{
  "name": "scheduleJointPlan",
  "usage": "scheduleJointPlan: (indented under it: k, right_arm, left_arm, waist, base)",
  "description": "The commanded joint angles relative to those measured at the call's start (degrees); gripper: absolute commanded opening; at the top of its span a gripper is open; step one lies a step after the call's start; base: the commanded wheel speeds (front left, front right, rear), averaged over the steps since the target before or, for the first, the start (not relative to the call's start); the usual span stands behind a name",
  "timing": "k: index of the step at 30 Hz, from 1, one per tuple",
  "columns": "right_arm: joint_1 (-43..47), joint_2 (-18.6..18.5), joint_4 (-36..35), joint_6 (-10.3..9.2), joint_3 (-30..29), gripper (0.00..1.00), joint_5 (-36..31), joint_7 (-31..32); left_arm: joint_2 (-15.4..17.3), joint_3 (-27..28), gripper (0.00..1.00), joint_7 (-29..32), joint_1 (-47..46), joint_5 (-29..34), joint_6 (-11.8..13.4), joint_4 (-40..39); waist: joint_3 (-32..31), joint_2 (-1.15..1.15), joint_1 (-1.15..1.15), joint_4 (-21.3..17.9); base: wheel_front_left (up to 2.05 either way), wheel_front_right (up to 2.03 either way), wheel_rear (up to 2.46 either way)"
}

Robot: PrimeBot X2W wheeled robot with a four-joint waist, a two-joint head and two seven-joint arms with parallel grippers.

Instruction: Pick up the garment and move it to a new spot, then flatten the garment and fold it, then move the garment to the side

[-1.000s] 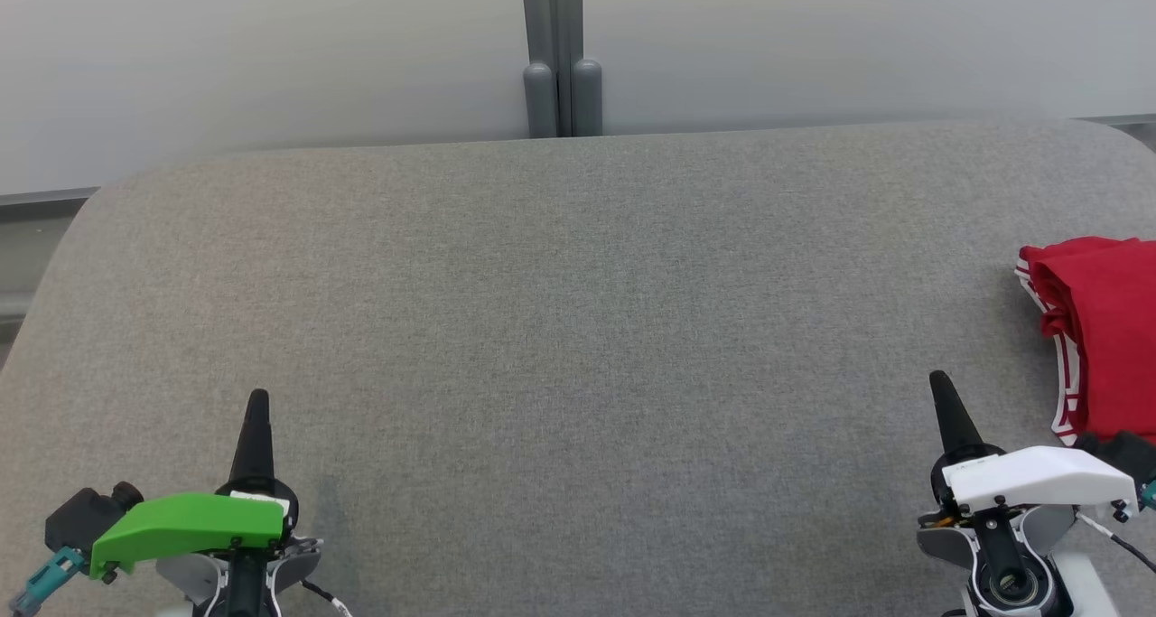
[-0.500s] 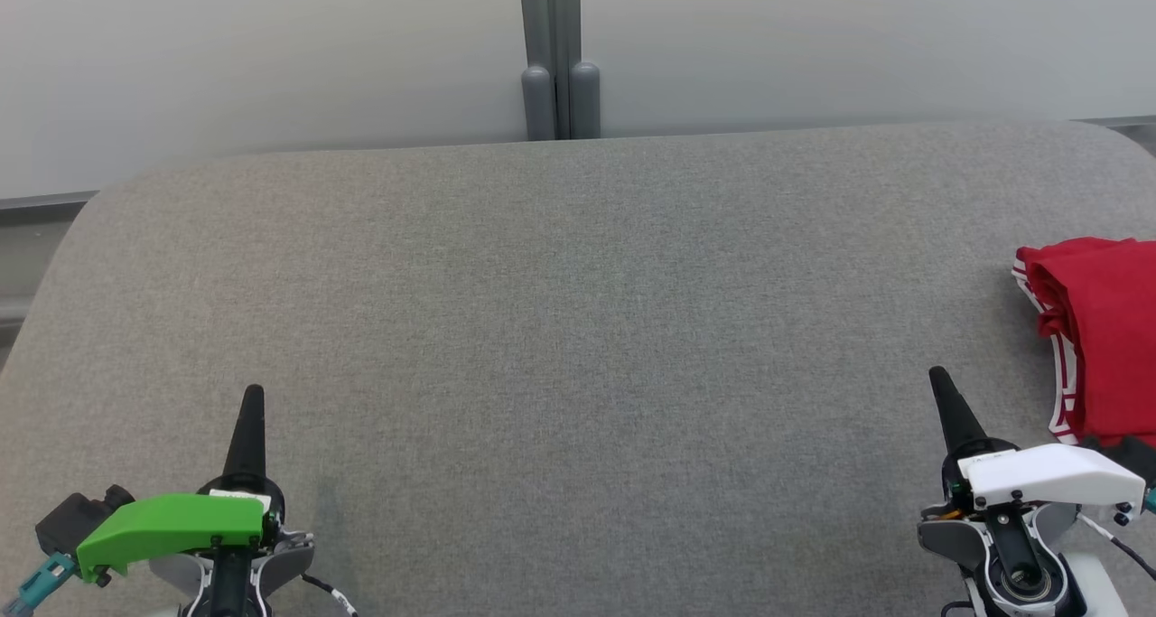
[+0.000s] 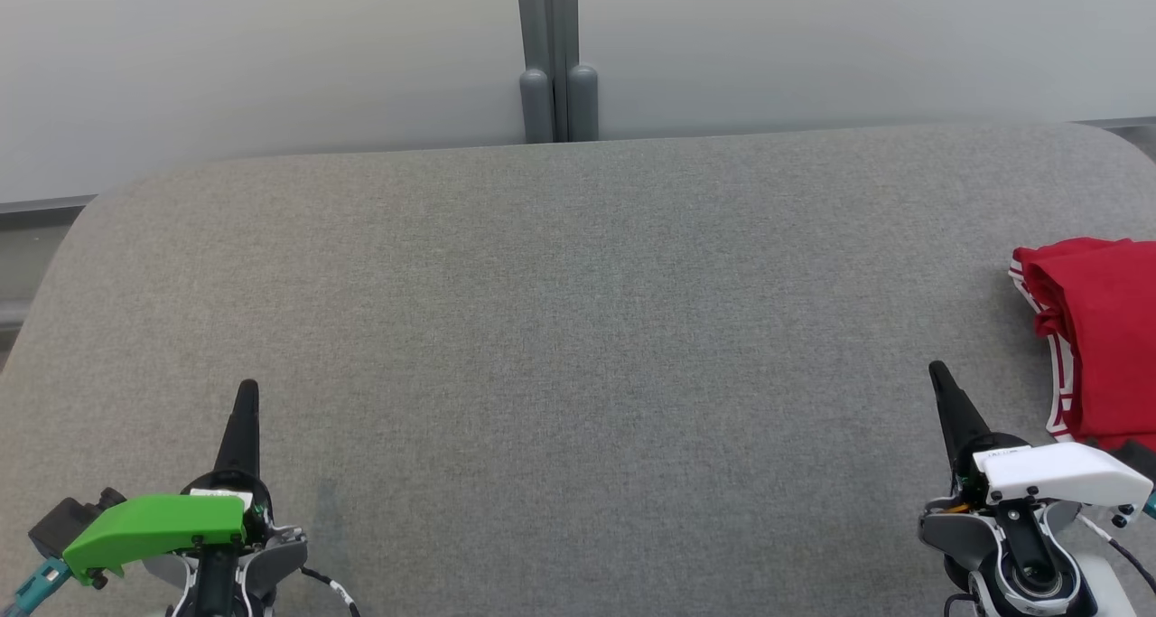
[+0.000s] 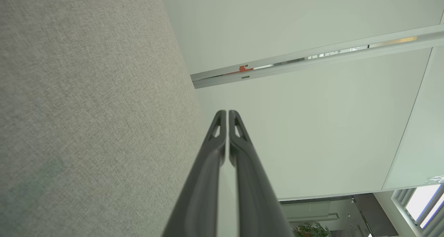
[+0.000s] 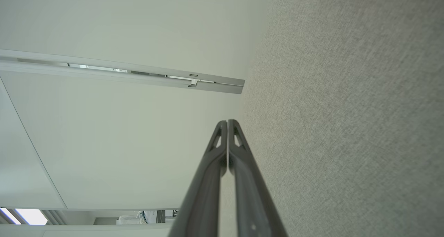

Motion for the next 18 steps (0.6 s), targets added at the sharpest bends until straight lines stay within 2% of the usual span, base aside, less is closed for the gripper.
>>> scheduleJointPlan:
  k: [1,18]
  right_arm:
    - [0.17,-0.33,-0.52,-0.02,-0.17,0.0,1.42,0.44]
    - [0.35,-0.38,-1.26,-0.02,-0.47,0.0,8.89,2.26]
  left_arm:
    - [0.45,0.29,0.0,0.46,0.64,-1.12,-0.34,-0.55]
    - [0.48,1.02,0.0,2.28,0.93,-7.45,-0.41,-1.6]
  waist:
    - [-0.03,0.0,0.0,-0.02]
    - [-0.31,0.0,0.0,-0.22]
  base:
    - [0.0,0.0,0.0]
    - [0.0,0.0,0.0]
